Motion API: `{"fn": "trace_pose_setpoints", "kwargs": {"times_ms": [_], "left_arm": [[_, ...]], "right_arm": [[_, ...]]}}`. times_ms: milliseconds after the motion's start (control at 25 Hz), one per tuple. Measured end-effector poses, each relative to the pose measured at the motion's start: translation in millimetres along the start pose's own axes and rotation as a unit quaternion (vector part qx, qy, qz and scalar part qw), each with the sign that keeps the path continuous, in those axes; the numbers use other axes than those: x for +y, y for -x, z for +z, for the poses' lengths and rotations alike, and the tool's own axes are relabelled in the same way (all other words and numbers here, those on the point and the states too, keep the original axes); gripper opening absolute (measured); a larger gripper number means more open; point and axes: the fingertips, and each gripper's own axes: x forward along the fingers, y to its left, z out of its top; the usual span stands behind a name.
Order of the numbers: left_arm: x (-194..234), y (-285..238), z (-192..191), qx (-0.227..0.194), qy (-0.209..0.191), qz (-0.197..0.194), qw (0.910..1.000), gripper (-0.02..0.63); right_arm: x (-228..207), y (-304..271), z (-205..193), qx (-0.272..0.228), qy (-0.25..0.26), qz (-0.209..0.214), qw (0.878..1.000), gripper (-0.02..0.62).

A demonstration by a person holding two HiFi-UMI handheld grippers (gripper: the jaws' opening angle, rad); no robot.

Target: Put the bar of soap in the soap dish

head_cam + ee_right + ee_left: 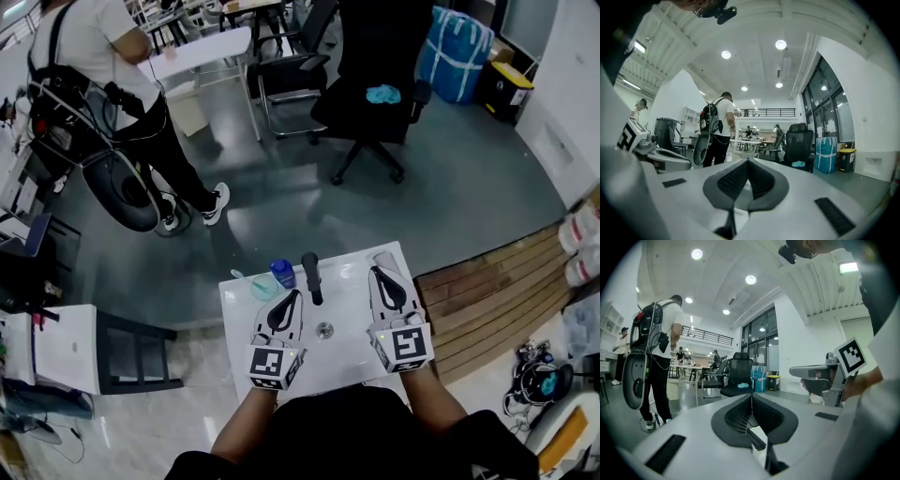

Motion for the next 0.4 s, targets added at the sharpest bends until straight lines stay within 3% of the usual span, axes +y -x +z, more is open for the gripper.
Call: {"fn": "trace_pose_setpoints", "kwargs": {"times_ms": [400], "left_arm": [[0.2, 4.1, 0.6, -0.001, 0.003, -0.001, 1.0000, 0.023]], "right_arm": [[4.9, 0.4, -7.2, 0.013, 0.008, 0.002, 1.000, 0.017]]}}
